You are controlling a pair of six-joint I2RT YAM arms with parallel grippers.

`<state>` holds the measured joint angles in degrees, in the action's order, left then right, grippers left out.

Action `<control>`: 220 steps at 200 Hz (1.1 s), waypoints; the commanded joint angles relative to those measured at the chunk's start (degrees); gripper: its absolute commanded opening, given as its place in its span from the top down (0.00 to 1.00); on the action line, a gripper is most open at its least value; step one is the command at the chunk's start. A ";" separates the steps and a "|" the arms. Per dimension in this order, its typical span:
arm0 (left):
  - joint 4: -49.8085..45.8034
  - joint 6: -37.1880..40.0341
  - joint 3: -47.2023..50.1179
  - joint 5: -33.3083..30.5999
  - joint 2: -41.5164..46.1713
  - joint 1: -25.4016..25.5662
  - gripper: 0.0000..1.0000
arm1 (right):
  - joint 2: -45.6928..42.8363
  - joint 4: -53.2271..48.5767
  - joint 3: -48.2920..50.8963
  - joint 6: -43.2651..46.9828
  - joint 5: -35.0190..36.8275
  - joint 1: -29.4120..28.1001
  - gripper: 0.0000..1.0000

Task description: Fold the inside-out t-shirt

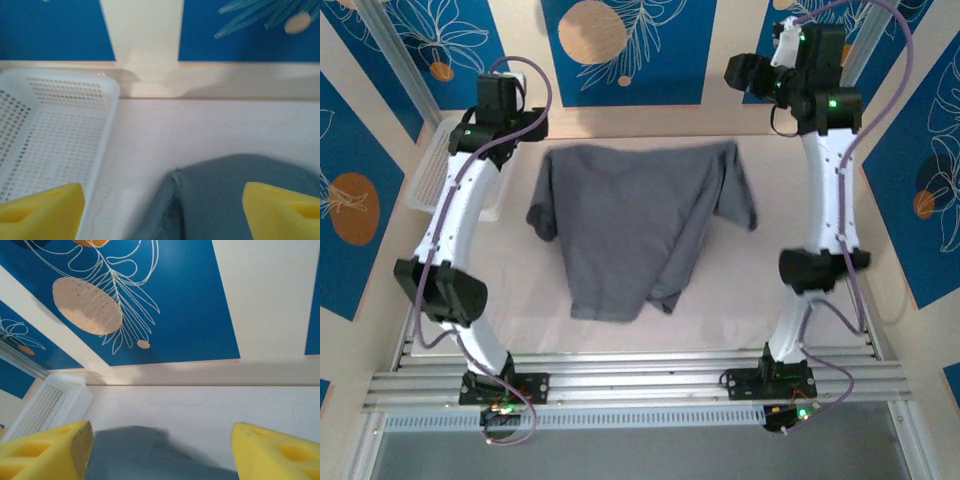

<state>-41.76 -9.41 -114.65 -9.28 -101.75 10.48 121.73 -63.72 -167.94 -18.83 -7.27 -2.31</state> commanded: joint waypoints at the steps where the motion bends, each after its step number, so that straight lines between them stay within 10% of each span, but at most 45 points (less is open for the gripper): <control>1: 2.66 -1.66 -0.64 13.45 6.76 0.20 0.11 | -4.47 -17.23 -4.10 2.58 -6.81 0.50 0.26; 45: 9.52 7.96 22.97 39.97 22.27 2.75 0.01 | -15.46 -23.44 15.55 2.41 -5.47 4.55 0.27; 82: -3.07 29.87 40.32 31.96 34.38 17.76 0.05 | -32.55 -22.43 42.31 1.73 -6.91 6.96 0.27; 128: 8.06 17.12 58.58 19.05 32.25 35.31 0.07 | -53.34 -6.08 82.38 -10.56 -7.86 -4.08 0.27; 165: 15.81 0.18 59.12 12.16 17.73 38.14 0.10 | -68.31 13.97 111.99 -26.71 -1.41 -12.52 0.28; 220: 15.40 -4.92 52.58 14.29 1.81 38.44 0.25 | -69.81 17.51 119.69 -27.68 -0.89 -13.95 0.28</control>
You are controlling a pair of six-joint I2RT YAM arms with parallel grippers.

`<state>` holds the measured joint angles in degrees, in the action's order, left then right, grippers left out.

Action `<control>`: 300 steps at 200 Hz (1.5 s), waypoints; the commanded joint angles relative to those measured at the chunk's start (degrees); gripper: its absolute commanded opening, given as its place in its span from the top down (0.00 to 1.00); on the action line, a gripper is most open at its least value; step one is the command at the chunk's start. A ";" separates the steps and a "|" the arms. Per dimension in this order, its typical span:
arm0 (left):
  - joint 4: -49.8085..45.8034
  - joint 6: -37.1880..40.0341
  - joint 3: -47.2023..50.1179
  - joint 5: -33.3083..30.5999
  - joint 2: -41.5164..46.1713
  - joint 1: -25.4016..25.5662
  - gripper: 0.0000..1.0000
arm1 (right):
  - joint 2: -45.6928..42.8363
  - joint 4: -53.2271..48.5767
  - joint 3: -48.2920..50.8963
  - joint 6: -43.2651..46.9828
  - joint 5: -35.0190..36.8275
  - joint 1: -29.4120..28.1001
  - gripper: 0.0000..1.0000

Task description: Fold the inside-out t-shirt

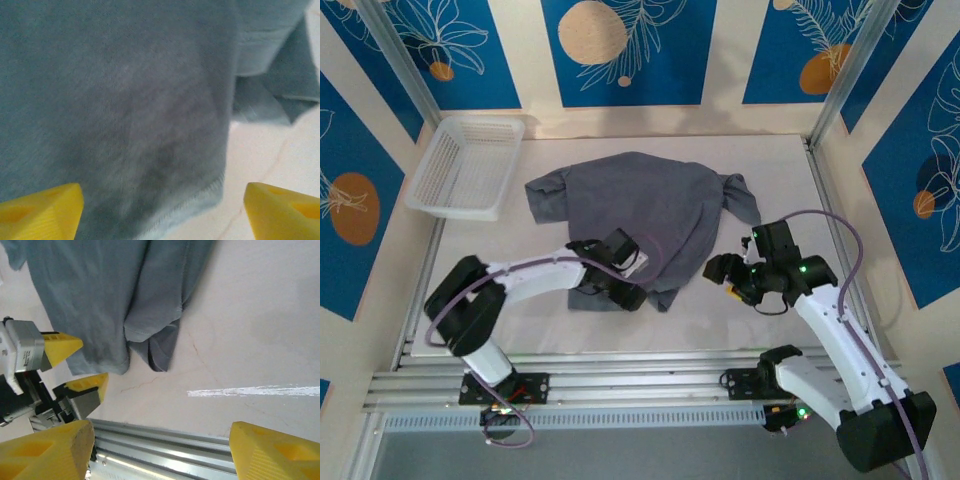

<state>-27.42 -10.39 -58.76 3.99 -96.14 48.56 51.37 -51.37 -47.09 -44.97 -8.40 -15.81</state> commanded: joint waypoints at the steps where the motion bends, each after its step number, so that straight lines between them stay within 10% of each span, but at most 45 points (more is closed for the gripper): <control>1: 1.02 -3.89 -3.39 1.20 -3.93 0.38 0.26 | 0.60 5.15 -1.20 -1.40 0.24 -0.49 0.28; 38: -0.96 -2.44 -5.50 4.06 -3.92 -0.13 1.00 | 1.01 5.14 -0.66 0.90 1.30 -0.73 0.28; 100: -4.57 -3.30 -9.91 16.46 6.08 -7.40 1.00 | 0.84 17.19 1.62 26.07 4.84 -12.34 0.28; 156: -4.58 -4.52 -15.33 27.71 6.74 -12.51 1.00 | 6.14 65.39 20.03 56.11 15.70 -27.99 0.12; 214: 0.37 -8.95 -15.26 34.85 7.53 -14.87 1.00 | 29.91 91.98 19.20 57.41 30.27 -29.27 0.14; 300: 5.35 -15.13 -13.24 37.67 10.65 -18.67 1.00 | 40.43 99.25 18.25 52.63 18.71 -30.33 0.14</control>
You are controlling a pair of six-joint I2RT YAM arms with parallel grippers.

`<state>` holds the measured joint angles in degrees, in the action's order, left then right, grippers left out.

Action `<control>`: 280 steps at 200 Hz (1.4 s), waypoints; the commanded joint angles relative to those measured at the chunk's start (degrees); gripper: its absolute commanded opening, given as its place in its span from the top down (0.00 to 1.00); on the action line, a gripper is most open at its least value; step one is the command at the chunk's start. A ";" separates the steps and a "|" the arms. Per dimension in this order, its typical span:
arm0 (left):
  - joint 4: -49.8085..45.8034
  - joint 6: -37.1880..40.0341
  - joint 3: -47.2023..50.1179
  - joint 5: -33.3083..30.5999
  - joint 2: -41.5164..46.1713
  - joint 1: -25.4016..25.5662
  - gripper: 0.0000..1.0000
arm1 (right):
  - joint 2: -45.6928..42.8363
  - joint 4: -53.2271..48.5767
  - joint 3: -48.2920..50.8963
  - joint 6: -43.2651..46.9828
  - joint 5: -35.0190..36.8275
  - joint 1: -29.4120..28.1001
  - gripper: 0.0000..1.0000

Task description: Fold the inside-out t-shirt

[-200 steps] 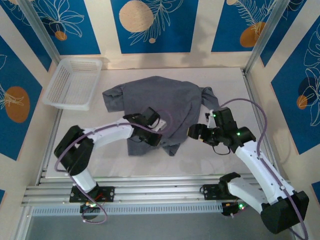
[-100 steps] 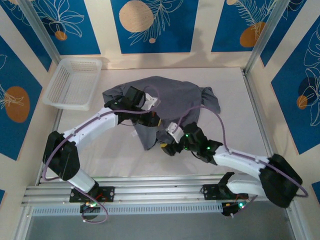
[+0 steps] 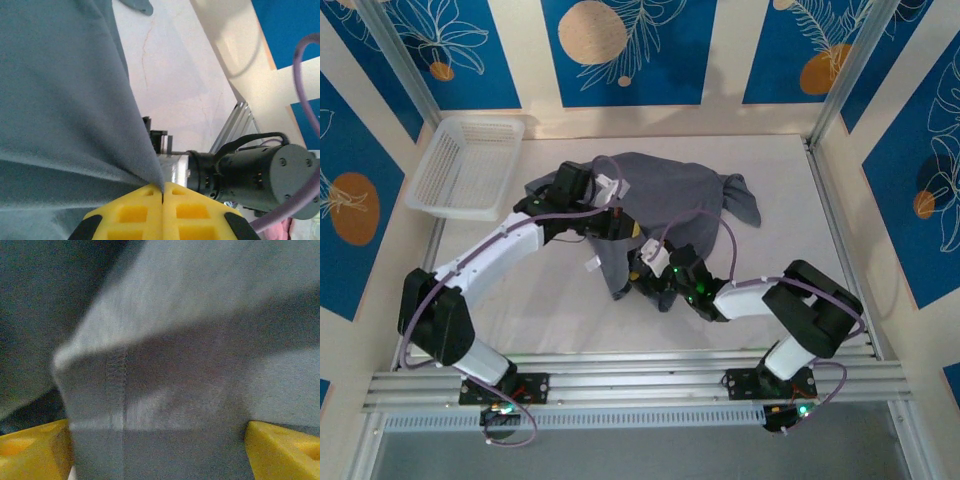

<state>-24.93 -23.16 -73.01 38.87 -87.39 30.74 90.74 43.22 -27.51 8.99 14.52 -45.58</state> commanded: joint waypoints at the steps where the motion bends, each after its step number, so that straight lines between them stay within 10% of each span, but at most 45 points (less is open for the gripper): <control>1: 2.99 -2.48 1.15 2.83 1.89 -0.90 1.00 | 1.08 4.58 -1.33 -1.30 -4.31 -0.56 0.14; 22: 3.62 -2.92 1.67 2.88 2.32 -1.12 1.00 | 2.43 3.15 -1.76 -1.95 -1.07 -0.41 0.23; 60: -6.92 3.72 0.33 -6.50 2.19 -1.63 1.00 | -7.09 -2.01 0.96 -1.21 9.16 0.93 1.00; 97: -9.04 10.82 2.66 -15.07 2.03 -3.05 1.00 | -31.36 -28.01 -0.59 -6.33 -9.63 6.46 1.00; 136: 6.85 12.51 10.69 -2.75 4.57 1.45 0.33 | -35.51 -38.82 -5.54 -10.73 -21.65 13.06 1.00; 168: 12.61 18.99 15.09 -8.83 4.74 10.29 0.02 | -33.75 -37.38 -7.11 -14.25 -21.82 13.85 1.00; 222: 20.58 22.80 14.12 -38.54 -3.37 16.56 0.01 | -32.03 -38.12 -10.10 -15.71 -23.01 14.27 1.00; 280: 25.42 20.49 5.92 -52.05 -14.02 15.19 0.01 | -32.49 -47.00 -14.27 -18.46 -19.26 16.18 1.00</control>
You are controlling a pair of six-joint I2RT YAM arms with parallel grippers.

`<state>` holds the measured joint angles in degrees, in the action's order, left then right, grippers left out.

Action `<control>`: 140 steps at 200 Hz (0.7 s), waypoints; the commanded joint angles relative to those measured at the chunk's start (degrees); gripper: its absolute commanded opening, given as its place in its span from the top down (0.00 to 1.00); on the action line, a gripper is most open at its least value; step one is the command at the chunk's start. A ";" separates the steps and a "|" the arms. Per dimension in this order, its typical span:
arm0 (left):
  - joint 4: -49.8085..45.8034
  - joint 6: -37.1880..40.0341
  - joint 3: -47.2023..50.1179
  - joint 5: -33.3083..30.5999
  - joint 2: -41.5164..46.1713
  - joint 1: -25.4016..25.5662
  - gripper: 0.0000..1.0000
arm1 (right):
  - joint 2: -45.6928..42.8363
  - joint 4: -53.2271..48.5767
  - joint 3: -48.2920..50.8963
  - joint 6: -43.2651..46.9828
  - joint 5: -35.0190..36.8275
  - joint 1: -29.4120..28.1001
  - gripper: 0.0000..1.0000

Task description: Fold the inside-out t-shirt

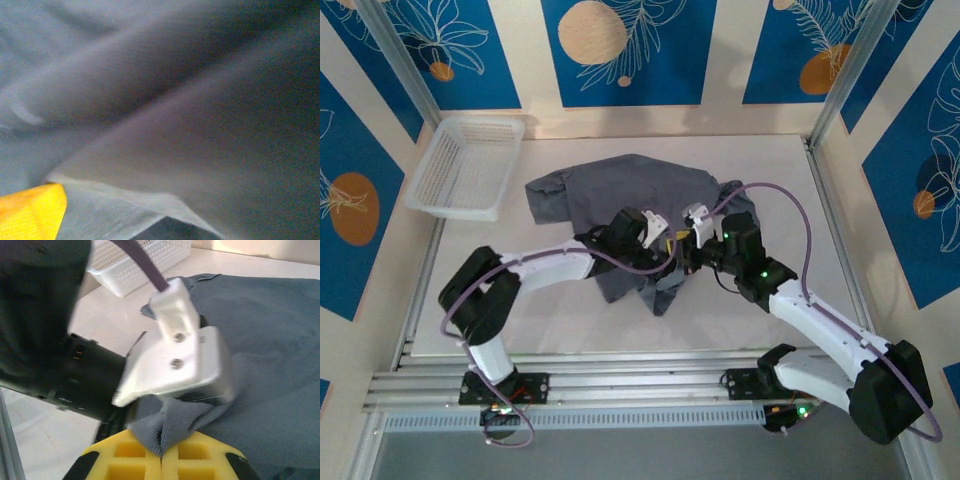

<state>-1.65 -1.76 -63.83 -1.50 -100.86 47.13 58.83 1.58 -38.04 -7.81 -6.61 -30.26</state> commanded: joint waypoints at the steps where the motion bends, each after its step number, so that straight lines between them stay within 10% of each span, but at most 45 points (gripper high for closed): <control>1: 1.98 -1.11 -3.20 -12.17 -0.47 -1.45 0.01 | -0.65 -5.54 -3.81 -1.66 2.00 0.97 1.00; 20: -0.80 -4.25 -1.46 -12.38 3.00 -6.31 0.18 | -2.41 -6.77 -3.31 -2.36 4.18 3.46 1.00; 46: -6.62 -4.19 -2.33 5.69 9.68 -12.52 0.99 | -2.51 -9.29 -2.35 -0.72 2.96 7.30 1.00; 81: -25.76 -6.81 -14.51 27.84 10.46 -14.09 1.00 | -1.25 -10.81 -2.27 0.99 1.79 7.85 0.70; 100: -31.43 -13.68 -18.03 28.65 10.32 -14.14 1.00 | -2.96 -10.90 -2.69 -0.62 0.80 5.99 0.55; 140: -30.39 -23.61 -19.69 29.89 12.14 -14.02 1.00 | -6.45 0.00 0.42 -0.11 12.94 -13.03 0.56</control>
<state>-27.44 -17.61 -81.28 23.88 -89.91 32.80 54.11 -7.29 -39.72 -8.78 -0.56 -33.01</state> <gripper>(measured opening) 0.064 0.469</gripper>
